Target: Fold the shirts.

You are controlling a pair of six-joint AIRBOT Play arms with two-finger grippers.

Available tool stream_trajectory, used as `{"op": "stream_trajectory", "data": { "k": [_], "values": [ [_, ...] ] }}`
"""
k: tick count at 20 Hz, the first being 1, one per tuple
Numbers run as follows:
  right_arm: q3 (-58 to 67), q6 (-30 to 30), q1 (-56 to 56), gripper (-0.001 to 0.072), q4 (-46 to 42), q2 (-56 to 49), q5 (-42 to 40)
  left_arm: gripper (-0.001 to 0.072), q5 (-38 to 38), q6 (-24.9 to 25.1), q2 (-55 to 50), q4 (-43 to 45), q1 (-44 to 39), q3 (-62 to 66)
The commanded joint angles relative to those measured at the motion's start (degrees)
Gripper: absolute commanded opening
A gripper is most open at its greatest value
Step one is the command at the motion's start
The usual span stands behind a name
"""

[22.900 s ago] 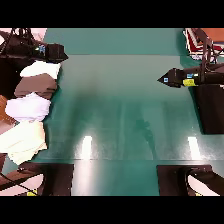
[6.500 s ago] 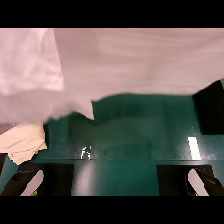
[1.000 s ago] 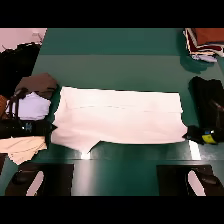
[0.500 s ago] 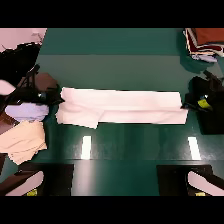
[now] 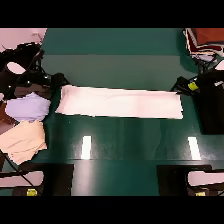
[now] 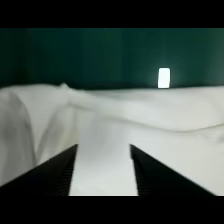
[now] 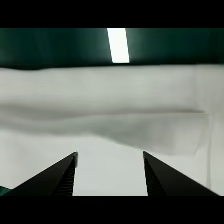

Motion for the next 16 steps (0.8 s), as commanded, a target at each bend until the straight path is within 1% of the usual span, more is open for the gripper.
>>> {"op": "stream_trajectory", "data": {
  "k": [1, 3, 4, 5, 6, 8, 11, 13, 14, 16],
  "values": [
    [3.1, -3.8, -1.4, 0.0493, 2.8, -2.5, 3.0, 0.049, -2.9, -0.5, -0.9, -0.3, 0.0, 4.1],
    [3.1, -6.5, -3.9, 0.0492, 2.7, -2.5, 7.8, 0.0475, -7.9, -0.5, -0.7, -0.8, -0.2, 5.5],
    [3.0, -8.1, -5.3, 0.0491, 2.6, -2.5, 9.5, 0.0287, -9.8, -0.4, -0.8, -0.9, -0.7, 5.5],
    [2.5, -8.6, -7.2, 0.049, 2.6, -2.5, 10.3, 0.0052, -11.2, 0.6, -0.8, -0.7, -1.6, 5.4],
    [1.5, -8.6, -8.9, 0.049, 2.7, -2.5, 10.6, 0.0036, -11.7, 1.6, -0.8, -0.7, -2.8, 5.4],
    [-2.3, -8.7, -12.7, 0.0491, 2.8, -2.5, 10.4, 0.0035, -10.8, 1.6, -0.8, -0.7, -5.7, 5.4],
    [-9.6, -10.1, -17.5, 0.0492, 3.2, -2.5, 7.8, 0.0024, -7.0, 0.8, -0.9, -0.7, -11.1, 5.4],
    [-13.8, -12.9, -18.9, 0.0492, 7.8, -2.5, 4.9, 0.0027, -4.0, -1.2, -1.2, -0.7, -14.5, 5.4],
    [-15.3, -14.0, -19.1, 0.0491, 10.7, -2.5, 3.4, 0.0026, -2.6, -1.3, -1.4, -0.7, -16.0, 5.4],
    [-17.1, -14.5, -18.1, 0.0483, 12.7, -2.6, 0.4, 0.0026, -0.8, -2.3, -2.0, -0.7, -18.0, 5.4]
  ]
}}
